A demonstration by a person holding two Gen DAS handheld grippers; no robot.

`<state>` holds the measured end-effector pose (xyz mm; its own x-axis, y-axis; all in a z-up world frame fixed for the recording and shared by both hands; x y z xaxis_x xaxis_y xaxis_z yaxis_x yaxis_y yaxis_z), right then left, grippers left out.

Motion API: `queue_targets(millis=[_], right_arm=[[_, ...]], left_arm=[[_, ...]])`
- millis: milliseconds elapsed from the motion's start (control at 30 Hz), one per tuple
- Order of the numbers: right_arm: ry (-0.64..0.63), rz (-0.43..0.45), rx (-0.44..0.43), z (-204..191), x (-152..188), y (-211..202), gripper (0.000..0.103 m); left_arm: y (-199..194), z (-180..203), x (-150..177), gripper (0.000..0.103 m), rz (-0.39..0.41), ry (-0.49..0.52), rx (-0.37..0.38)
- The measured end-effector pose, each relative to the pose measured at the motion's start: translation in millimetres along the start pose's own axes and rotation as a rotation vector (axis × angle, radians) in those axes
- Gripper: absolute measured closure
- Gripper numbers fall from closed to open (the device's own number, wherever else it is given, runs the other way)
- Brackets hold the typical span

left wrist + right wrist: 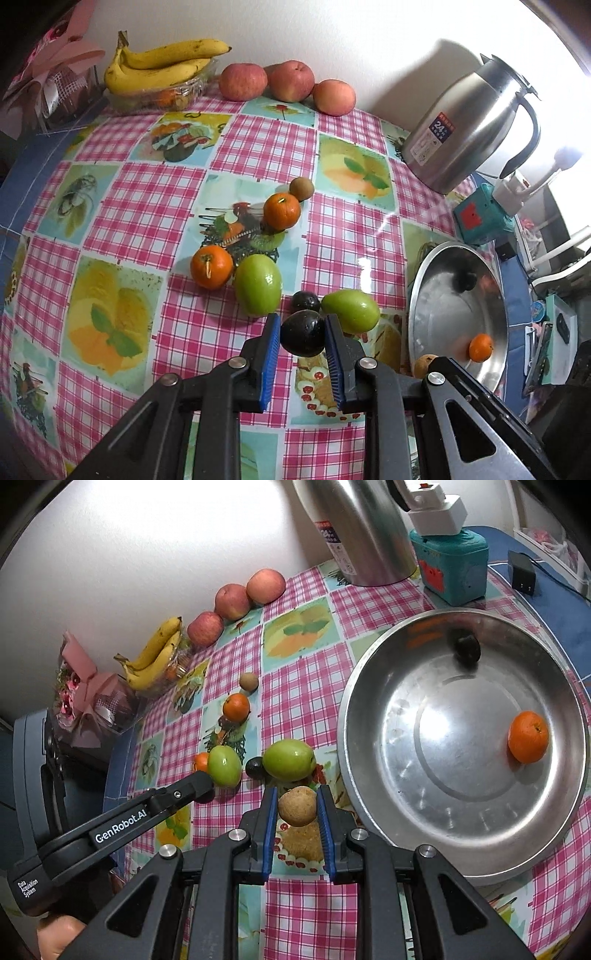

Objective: Organize fruits
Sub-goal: 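Lift and carry the kiwi and dark plum over the steel basin with both tools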

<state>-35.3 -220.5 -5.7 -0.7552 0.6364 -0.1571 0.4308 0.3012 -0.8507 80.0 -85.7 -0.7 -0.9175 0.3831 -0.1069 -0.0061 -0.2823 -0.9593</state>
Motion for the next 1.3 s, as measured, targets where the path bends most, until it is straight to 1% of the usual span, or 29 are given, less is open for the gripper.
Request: queue_targets(millis=[200,467,600,733,967,1100,1300], right_arm=[[0.050,0.028,-0.012,19,-2,-11,0.081],[0.215,0.106,-0.009,79,-4,-37,0.081],[0.288,0.150,0.027,107,-3,-53,0.081],[0.319,0.183,0.063,122,-1,-65,0.081],[0.305,0.210,0.111,123,1,-75,0.081],[0.262,0.197,0.186,114,-1,-69,0.081],[0.220,0.172,0.243,108,-2,-58,0.081]], left_arm=[[0,16,3,0.077,0.001,0.027,0.000],[9,60,12,0.077,-0.017,0.125,0.011],[13,87,19,0.077,-0.024,0.193,0.019],[15,113,26,0.077,-0.013,0.265,0.021],[24,143,37,0.077,0.005,0.363,0.002],[34,148,38,0.077,0.005,0.384,-0.018],[46,155,42,0.077,0.004,0.420,-0.045]])
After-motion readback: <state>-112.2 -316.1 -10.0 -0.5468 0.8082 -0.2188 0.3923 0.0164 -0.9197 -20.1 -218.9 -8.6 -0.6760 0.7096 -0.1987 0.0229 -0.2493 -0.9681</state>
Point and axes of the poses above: each gripper's, at about its wrist camera, not at the fingertips, and y roughly the way its jaws point, z to its right, x to its underside, the point moved 1 cm from there along y, roughly the way its jaws point, and after that the axes turned 15 degrees about -z, right-handed, at the moved point
